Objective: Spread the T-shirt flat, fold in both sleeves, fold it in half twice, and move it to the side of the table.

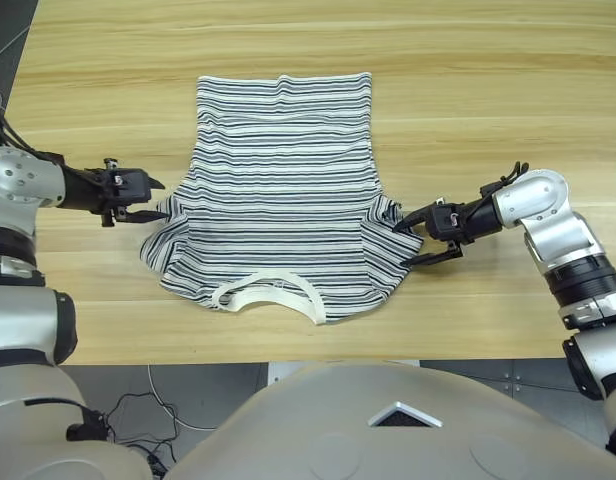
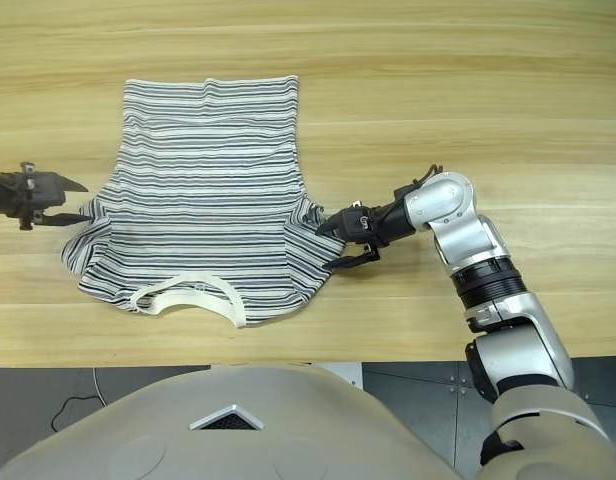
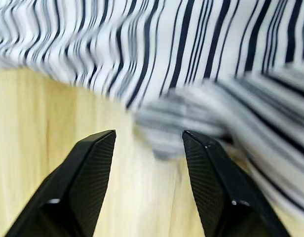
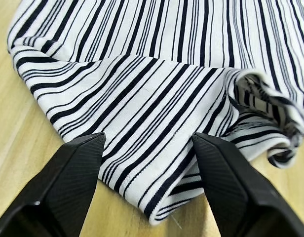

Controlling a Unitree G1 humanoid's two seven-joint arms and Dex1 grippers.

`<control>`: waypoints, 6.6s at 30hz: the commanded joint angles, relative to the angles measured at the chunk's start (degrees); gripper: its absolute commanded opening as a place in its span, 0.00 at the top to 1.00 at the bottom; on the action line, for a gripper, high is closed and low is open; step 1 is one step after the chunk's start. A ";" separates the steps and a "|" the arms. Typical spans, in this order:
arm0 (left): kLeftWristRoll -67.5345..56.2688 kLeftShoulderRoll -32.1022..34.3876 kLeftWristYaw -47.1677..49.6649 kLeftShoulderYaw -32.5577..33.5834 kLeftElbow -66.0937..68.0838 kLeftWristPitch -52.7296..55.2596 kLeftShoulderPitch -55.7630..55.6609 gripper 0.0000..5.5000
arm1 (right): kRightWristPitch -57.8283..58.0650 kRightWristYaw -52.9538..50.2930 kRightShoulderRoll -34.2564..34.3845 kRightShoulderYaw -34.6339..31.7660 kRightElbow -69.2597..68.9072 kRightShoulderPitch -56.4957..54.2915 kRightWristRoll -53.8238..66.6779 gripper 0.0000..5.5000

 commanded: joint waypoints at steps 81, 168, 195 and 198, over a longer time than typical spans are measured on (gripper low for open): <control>-10.38 9.82 -5.85 0.93 -31.93 3.74 24.72 0.54 | -1.92 -5.14 -11.01 1.97 2.72 5.04 -0.73 0.41; -46.10 4.49 -22.08 9.54 -59.87 45.29 32.18 0.98 | 9.83 0.15 -6.54 -16.46 -11.81 2.45 17.38 0.40; -30.46 -13.43 -22.68 -6.81 -49.23 47.78 17.61 0.69 | 8.94 -0.31 -4.41 -14.99 -10.71 3.08 16.85 0.40; -33.09 -12.11 -22.68 -6.12 -55.65 49.08 20.22 0.60 | 8.73 -0.32 -4.29 -14.95 -10.49 3.11 16.86 0.40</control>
